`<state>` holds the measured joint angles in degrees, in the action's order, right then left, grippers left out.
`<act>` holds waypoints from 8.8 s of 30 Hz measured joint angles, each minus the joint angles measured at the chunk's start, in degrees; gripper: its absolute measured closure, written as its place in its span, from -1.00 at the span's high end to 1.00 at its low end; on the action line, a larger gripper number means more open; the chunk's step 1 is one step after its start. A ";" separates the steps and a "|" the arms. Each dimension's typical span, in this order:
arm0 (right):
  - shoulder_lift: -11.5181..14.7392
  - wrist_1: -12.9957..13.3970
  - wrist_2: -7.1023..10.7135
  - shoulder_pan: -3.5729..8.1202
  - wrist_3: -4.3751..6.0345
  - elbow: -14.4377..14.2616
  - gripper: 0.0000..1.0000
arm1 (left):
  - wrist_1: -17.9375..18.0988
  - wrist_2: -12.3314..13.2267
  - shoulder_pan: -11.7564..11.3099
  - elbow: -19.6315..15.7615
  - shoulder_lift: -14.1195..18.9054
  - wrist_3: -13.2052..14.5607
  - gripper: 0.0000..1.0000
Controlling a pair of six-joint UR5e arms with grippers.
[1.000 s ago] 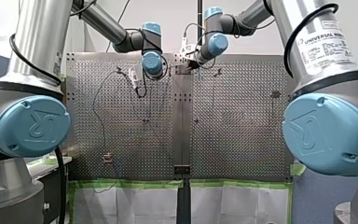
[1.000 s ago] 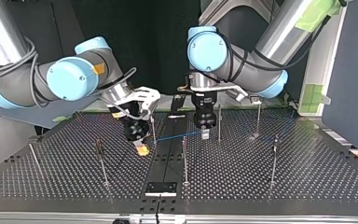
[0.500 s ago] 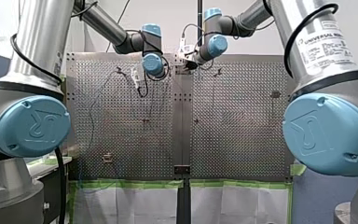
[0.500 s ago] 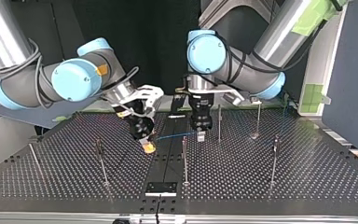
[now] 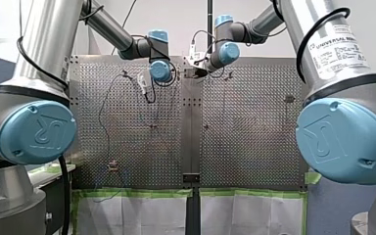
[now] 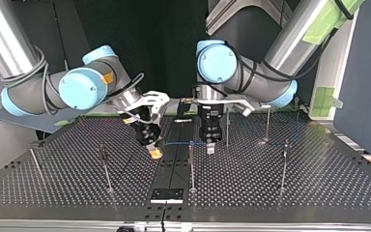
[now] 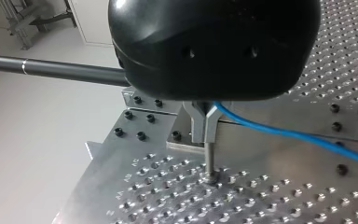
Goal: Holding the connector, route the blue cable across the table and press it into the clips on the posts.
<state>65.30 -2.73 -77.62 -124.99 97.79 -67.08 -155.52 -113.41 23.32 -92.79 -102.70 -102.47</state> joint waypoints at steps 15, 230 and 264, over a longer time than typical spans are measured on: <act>-1.62 0.17 1.63 2.50 0.92 3.92 -1.00 | -0.37 1.84 -2.22 6.68 -6.20 1.12 -1.00; 1.01 -1.42 2.44 8.55 0.44 -6.26 -1.00 | -9.61 -18.37 13.04 18.54 -13.44 0.31 -1.00; 0.90 3.53 1.90 10.75 -2.03 -21.55 -1.00 | 7.02 -7.51 11.49 1.90 -18.14 4.23 -1.00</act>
<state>66.20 0.80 -75.73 -114.24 95.76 -88.62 -148.50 -120.92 34.81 -90.89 -120.84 -98.24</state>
